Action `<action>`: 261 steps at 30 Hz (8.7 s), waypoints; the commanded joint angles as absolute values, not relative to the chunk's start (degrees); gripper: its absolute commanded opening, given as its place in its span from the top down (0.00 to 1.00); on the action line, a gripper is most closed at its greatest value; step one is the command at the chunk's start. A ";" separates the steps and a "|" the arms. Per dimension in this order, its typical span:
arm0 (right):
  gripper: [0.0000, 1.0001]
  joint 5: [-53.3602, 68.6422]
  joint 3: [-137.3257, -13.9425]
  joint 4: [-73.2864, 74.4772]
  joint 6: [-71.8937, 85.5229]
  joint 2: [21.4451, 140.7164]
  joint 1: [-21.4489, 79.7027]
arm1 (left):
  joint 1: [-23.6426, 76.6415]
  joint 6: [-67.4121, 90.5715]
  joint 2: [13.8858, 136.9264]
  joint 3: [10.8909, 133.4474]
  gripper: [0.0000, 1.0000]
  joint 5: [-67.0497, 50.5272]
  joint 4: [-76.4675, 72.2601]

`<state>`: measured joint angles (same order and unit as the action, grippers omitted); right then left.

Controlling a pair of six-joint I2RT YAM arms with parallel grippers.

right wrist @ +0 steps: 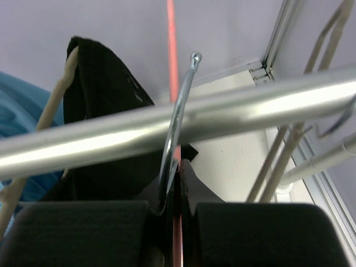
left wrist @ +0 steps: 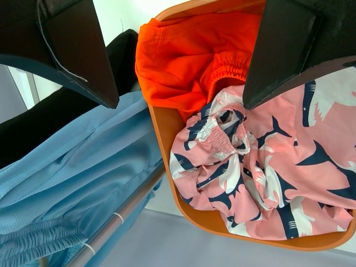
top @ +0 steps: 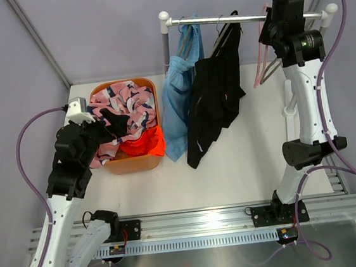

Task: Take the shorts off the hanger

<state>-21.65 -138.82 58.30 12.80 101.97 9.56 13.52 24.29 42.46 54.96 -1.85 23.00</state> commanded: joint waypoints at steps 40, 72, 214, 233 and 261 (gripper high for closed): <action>0.75 -18.19 -132.71 51.59 14.50 102.75 6.15 | 14.24 23.29 44.12 54.49 0.01 -4.13 20.21; 0.53 -21.61 -140.09 52.47 15.20 98.78 23.20 | 14.24 22.94 44.21 54.49 0.01 -3.69 20.30; 1.00 -8.61 -98.79 61.87 17.58 54.76 28.57 | 62.40 10.90 107.49 115.93 0.50 26.72 22.15; 1.00 -4.06 -99.84 63.72 16.79 52.74 28.57 | 53.27 10.63 112.41 124.97 1.00 27.51 22.32; 1.00 -30.31 -109.07 49.58 13.54 69.43 28.56 | 78.66 -9.40 72.26 91.49 1.00 -7.52 21.43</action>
